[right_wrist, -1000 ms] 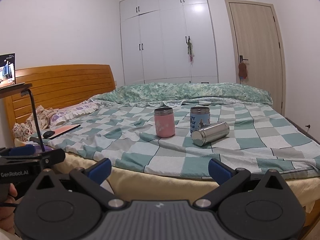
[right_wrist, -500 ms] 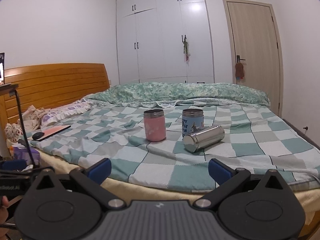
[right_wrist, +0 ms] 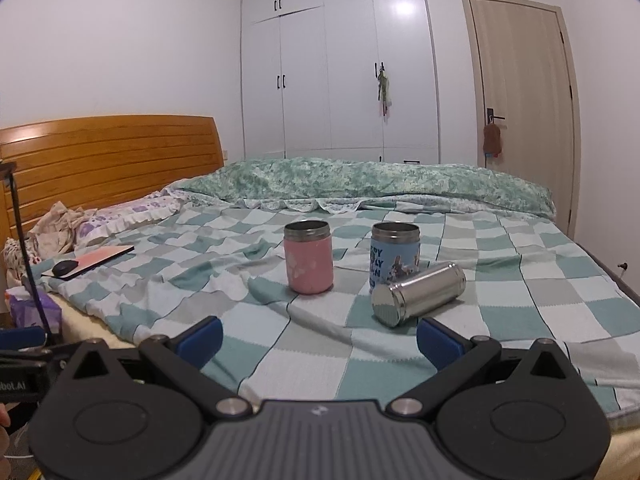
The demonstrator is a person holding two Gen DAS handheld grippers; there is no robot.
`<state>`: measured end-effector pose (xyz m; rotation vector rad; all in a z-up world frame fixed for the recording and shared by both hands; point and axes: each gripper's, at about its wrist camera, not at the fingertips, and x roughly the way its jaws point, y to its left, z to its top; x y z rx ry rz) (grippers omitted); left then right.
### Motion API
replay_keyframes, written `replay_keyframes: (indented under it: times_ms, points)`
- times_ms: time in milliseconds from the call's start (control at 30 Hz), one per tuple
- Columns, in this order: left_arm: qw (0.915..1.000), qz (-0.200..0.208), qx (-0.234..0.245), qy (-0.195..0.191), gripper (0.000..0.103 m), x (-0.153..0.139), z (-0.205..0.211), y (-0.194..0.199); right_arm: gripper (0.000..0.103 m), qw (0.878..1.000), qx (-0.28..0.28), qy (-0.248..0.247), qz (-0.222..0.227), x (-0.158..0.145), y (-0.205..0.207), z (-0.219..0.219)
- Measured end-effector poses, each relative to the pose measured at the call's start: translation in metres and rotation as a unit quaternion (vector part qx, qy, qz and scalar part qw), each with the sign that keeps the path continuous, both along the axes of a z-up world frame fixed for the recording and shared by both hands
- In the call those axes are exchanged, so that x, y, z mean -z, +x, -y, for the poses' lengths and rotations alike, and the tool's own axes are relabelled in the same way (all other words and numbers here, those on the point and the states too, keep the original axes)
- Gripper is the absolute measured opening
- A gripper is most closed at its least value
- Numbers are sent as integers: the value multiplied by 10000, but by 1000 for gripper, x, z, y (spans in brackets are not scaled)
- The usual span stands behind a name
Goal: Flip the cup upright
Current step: 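Move the left gripper toward the silver bottle lying on its side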
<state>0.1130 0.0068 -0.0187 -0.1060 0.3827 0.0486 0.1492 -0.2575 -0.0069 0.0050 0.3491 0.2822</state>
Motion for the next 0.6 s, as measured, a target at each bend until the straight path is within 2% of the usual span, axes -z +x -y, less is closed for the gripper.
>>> replay_keyframes:
  times_ms: [267, 533, 600]
  points:
    - [9991, -94, 383, -153, 103, -6, 7, 53, 103, 9999, 53, 15, -127, 5, 41, 2]
    - [9974, -10, 723, -38, 103, -11, 32, 111, 103, 9998, 156, 49, -110, 2, 91, 14]
    - [9955, -17, 944, -6, 103, -12, 40, 126, 103, 9997, 177, 109, -124, 2, 104, 20]
